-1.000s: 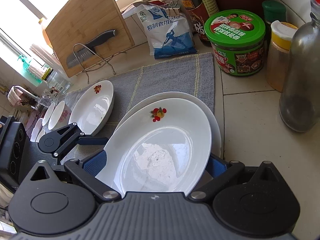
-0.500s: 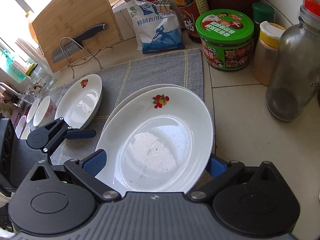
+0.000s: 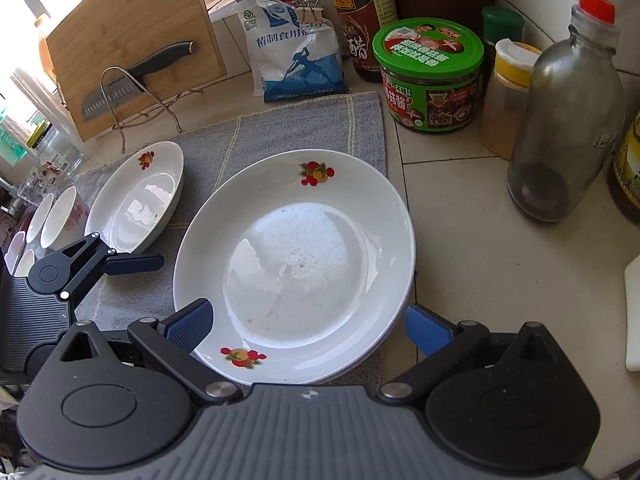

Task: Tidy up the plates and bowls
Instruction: 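Move the right gripper toward the next white flower plate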

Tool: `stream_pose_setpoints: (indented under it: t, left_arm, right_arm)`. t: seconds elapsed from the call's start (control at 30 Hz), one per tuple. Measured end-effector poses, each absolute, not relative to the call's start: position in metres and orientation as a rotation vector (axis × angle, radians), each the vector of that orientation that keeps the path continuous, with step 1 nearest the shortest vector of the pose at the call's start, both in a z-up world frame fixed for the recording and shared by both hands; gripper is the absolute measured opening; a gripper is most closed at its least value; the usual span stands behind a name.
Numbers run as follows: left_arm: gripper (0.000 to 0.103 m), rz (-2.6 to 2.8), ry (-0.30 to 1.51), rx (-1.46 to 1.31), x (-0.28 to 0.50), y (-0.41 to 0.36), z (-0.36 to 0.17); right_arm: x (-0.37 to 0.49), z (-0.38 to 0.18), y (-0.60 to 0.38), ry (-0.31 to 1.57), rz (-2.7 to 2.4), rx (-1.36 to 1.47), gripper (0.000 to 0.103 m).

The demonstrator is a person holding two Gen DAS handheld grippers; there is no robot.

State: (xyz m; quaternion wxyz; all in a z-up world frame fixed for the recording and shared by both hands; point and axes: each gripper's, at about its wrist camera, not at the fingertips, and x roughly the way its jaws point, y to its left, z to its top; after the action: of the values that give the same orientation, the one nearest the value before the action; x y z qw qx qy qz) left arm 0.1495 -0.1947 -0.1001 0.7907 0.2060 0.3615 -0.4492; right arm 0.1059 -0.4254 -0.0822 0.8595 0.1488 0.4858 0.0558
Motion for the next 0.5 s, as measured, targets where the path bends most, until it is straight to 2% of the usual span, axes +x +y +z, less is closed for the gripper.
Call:
stream_pose_setpoints:
  t: [0.5]
  left_arm:
    - [0.101,-0.625,0.748,0.201,0.129,-0.140,-0.070]
  right_arm:
    - [0.114,-0.065,-0.371,0.773,0.258,0.086,0.103]
